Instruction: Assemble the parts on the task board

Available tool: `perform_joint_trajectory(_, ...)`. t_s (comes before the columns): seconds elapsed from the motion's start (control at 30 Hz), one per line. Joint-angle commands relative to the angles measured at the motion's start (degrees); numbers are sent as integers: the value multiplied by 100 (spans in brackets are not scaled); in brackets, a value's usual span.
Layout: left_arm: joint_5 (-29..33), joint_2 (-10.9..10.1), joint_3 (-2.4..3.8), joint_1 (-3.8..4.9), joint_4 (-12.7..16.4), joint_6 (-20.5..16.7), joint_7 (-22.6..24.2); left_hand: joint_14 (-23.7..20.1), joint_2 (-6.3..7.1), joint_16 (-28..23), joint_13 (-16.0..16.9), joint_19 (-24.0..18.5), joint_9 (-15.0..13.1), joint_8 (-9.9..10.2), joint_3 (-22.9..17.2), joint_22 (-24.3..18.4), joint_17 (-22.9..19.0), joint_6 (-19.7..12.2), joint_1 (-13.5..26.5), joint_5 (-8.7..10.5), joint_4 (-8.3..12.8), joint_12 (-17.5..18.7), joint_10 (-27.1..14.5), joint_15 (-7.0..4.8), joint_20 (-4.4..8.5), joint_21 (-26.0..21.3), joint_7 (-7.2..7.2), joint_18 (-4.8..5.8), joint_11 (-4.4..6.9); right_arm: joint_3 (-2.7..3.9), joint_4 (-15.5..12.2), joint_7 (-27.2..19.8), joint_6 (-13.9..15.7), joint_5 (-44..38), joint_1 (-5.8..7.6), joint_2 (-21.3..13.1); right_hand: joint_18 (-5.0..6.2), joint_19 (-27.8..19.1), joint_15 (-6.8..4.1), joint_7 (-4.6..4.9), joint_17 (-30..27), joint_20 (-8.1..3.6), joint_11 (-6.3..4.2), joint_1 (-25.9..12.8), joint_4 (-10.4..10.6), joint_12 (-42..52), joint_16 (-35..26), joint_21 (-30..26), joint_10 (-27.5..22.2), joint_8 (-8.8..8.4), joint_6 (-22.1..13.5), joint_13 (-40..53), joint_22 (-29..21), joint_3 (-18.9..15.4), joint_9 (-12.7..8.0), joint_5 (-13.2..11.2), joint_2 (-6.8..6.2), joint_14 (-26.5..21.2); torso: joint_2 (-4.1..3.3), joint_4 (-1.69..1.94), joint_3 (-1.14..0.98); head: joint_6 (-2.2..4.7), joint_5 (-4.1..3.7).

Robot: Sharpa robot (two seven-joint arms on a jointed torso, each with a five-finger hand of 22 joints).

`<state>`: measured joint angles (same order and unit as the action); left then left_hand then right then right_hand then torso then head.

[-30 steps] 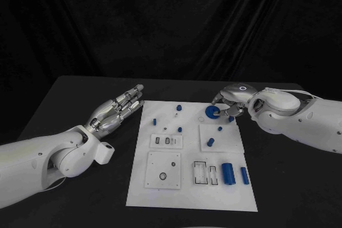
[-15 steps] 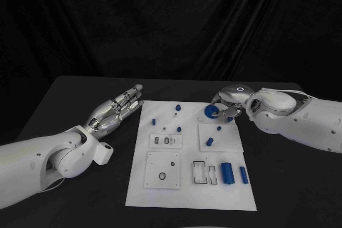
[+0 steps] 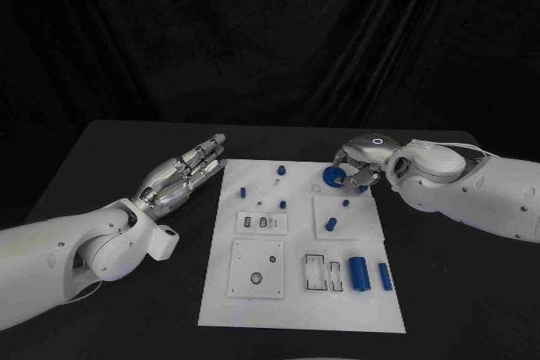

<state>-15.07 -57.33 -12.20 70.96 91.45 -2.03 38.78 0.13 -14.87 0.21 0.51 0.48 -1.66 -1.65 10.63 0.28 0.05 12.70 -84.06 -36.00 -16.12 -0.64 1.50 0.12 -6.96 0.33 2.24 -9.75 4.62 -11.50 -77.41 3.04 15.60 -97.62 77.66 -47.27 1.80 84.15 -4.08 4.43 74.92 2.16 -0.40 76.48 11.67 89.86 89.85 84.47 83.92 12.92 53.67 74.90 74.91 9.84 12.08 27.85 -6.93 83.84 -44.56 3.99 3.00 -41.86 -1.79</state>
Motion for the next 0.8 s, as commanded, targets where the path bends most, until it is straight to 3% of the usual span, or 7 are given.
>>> perform_joint_trajectory(0.03,-32,6,4,5,1,87,140,-13,19,-21,-8,8,-3,-8,-25,7,-5,-20,-56,-16,-6,19,-4,43,-29,26,-29,-51,-30,-39,-13,67,-107,-42,-68,-27,32,133,-17,-8,1508,-16,-33,51,-226,14,15,-37,608,559,-117,1510,901,182,814,435,39,616,0,0,-1,-6,14)
perform_joint_trajectory(0.13,-32,1,4,5,-1,88,139,-13,20,-21,-9,9,-2,-8,-28,7,-5,-22,-59,-22,-5,20,-5,44,-31,26,-32,-51,-32,-39,-66,63,-28,-42,-68,-63,32,135,-13,-8,1508,-6,-16,40,-274,14,15,-43,608,765,-217,1510,906,258,1001,715,18,616,-1,2,-1,-4,25)
perform_joint_trajectory(0.23,-32,-11,4,5,1,86,135,-13,20,-21,-8,11,-2,-8,-31,8,-5,-22,-62,-28,-4,19,-5,47,-33,28,-33,-51,-34,-38,-166,62,66,-42,-60,-122,32,137,-6,1,1508,1,-11,9,-274,14,15,-46,608,865,-288,1510,910,316,1096,832,15,616,-1,0,-1,-3,35)
perform_joint_trajectory(0.37,-32,-30,4,5,16,75,126,-13,20,-21,-8,13,-3,-8,-33,9,-5,-19,-65,-31,-4,18,-2,49,-35,30,-34,-51,-35,-38,-353,62,173,-41,6,-190,34,132,5,23,1508,9,0,-40,-245,14,15,-55,608,880,-355,1510,904,343,1120,852,8,616,0,0,0,5,39)
perform_joint_trajectory(0.53,-32,-40,4,5,20,66,113,-13,20,-21,-8,13,-3,-8,-33,9,-5,-19,-65,-31,-4,18,-2,49,-35,30,-34,-51,-35,-37,-648,31,263,80,200,-192,31,138,16,32,1508,16,14,-77,-214,14,15,-49,608,897,-359,1510,913,364,1132,853,15,616,0,-1,0,2,24)
perform_joint_trajectory(0.8,-32,-13,4,5,21,70,97,-13,22,-21,-7,14,-3,-9,-35,10,-5,-16,-68,-36,-3,17,1,55,-38,31,-35,-52,-35,-37,-890,-35,199,264,359,8,29,143,29,31,1508,25,31,-97,-197,14,15,-46,608,917,-345,1510,918,386,1143,835,22,616,0,-1,0,-7,35)
